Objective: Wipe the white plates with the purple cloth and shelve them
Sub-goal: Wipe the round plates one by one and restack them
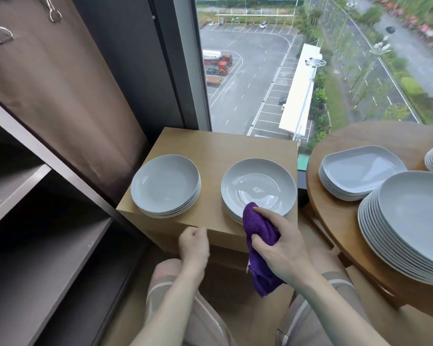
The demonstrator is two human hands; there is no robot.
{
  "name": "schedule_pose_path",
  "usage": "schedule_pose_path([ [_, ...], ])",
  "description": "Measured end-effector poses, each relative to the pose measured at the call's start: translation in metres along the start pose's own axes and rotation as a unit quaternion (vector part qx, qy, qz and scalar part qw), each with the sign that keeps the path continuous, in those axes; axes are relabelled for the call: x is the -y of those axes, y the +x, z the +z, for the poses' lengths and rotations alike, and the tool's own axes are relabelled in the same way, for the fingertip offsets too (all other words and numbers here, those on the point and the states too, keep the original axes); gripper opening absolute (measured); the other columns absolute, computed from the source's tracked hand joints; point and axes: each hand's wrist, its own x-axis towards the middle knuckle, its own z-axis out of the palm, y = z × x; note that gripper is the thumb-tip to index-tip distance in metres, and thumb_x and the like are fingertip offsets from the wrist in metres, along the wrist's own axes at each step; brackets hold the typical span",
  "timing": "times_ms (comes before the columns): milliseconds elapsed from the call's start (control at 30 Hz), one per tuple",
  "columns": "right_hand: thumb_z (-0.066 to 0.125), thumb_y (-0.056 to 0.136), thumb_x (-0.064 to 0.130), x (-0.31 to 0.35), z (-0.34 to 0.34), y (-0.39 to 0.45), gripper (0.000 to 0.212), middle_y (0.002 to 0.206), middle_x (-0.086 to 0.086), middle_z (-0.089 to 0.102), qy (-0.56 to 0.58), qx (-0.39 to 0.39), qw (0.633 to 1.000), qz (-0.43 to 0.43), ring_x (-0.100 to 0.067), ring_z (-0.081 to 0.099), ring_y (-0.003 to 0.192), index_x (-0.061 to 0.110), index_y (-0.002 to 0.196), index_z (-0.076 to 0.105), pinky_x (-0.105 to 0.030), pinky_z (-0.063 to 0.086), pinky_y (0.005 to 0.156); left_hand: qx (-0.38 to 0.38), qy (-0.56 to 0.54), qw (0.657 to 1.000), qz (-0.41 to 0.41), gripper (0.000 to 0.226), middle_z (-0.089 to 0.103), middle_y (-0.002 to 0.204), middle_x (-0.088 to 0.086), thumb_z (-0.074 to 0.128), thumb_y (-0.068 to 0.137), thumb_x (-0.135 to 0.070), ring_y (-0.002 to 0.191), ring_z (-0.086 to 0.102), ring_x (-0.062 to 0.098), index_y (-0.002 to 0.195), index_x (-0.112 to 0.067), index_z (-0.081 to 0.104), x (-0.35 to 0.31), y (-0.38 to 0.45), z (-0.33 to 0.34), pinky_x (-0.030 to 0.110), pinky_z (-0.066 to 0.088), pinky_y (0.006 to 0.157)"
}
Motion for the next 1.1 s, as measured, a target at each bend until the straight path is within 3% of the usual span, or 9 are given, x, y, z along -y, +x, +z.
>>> schedule_pose_path([
  [100, 0.075, 0.084, 0.014, -0.002, -0.009, -0.003, 0.055, 0.122, 0.026, 0.064, -0.008, -0.010, 1.000, 0.005, 0.007, 0.058, 0.111, 0.038, 0.132, 0.063, -0.011, 0.048, 0.090, 0.110, 0.037, 0.993, -0.007, 0.029, 0.056, 0.062, 0.005, 0.057, 0.098, -0.025, 0.051, 0.051, 0.017, 0.076, -0.008, 0.063, -0.001, -0.018, 0.034, 0.028, 0.046, 0.050],
  [200, 0.075, 0.084, 0.015, -0.004, -0.019, -0.008, 0.055, 0.121, 0.020, 0.067, -0.008, -0.028, 1.000, 0.011, 0.007, 0.059, 0.107, 0.037, 0.133, 0.063, -0.003, 0.044, 0.082, 0.159, 0.081, 0.984, -0.024, 0.042, 0.069, 0.074, 0.006, 0.062, 0.097, -0.044, 0.058, 0.060, 0.018, 0.089, -0.004, 0.073, -0.023, -0.016, 0.057, 0.031, 0.054, 0.060],
  [333, 0.074, 0.087, 0.016, -0.004, -0.028, -0.015, 0.056, 0.120, 0.017, 0.066, 0.012, -0.036, 0.999, 0.024, 0.009, 0.057, 0.104, 0.035, 0.137, 0.060, -0.003, 0.045, 0.076, 0.150, 0.107, 0.982, -0.040, 0.036, 0.074, 0.078, 0.006, 0.060, 0.099, -0.033, 0.055, 0.060, 0.017, 0.096, 0.000, 0.075, -0.035, -0.005, 0.074, 0.031, 0.051, 0.062],
  [533, 0.075, 0.086, 0.019, -0.010, -0.035, -0.020, 0.056, 0.119, 0.018, 0.068, 0.019, -0.040, 0.998, 0.036, 0.004, 0.062, 0.103, 0.038, 0.137, 0.060, -0.007, 0.050, 0.078, 0.130, 0.123, 0.983, -0.050, 0.023, 0.068, 0.066, 0.002, 0.057, 0.092, -0.017, 0.054, 0.057, 0.015, 0.075, -0.008, 0.069, -0.044, -0.010, 0.075, 0.026, 0.046, 0.055],
  [733, 0.074, 0.086, 0.020, -0.014, -0.039, -0.023, 0.055, 0.118, 0.020, 0.068, 0.018, -0.043, 0.998, 0.040, 0.003, 0.062, 0.104, 0.039, 0.136, 0.061, -0.005, 0.047, 0.079, 0.145, 0.074, 0.985, -0.051, 0.023, 0.071, 0.074, 0.004, 0.056, 0.093, -0.019, 0.066, 0.073, 0.019, 0.074, -0.007, 0.063, -0.052, -0.019, 0.069, 0.030, 0.059, 0.064],
  [900, 0.074, 0.088, 0.021, -0.013, -0.042, -0.026, 0.052, 0.116, 0.021, 0.067, 0.041, -0.044, 0.997, 0.051, 0.006, 0.062, 0.100, 0.041, 0.134, 0.060, -0.007, 0.050, 0.076, 0.180, -0.002, 0.982, -0.056, 0.029, 0.075, 0.092, 0.015, 0.058, 0.092, -0.013, 0.090, 0.078, 0.033, 0.064, -0.005, 0.057, -0.052, -0.023, 0.050, 0.037, 0.064, 0.070],
  [1033, 0.074, 0.087, 0.023, -0.009, -0.040, -0.025, 0.050, 0.113, 0.019, 0.069, 0.052, -0.043, 0.997, 0.049, -0.005, 0.067, 0.100, 0.045, 0.131, 0.061, -0.019, 0.056, 0.079, 0.198, -0.076, 0.976, -0.050, 0.039, 0.075, 0.111, 0.017, 0.057, 0.089, -0.005, 0.106, 0.073, 0.038, 0.051, -0.009, 0.052, -0.049, -0.027, 0.029, 0.044, 0.064, 0.082],
  [1100, 0.074, 0.085, 0.023, -0.008, -0.037, -0.025, 0.050, 0.112, 0.018, 0.071, 0.057, -0.042, 0.996, 0.048, -0.007, 0.069, 0.100, 0.047, 0.128, 0.063, -0.029, 0.059, 0.085, 0.193, -0.128, 0.971, -0.055, 0.040, 0.076, 0.102, 0.015, 0.056, 0.090, 0.000, 0.103, 0.072, 0.037, 0.051, -0.010, 0.048, -0.048, -0.028, 0.020, 0.048, 0.063, 0.087],
])
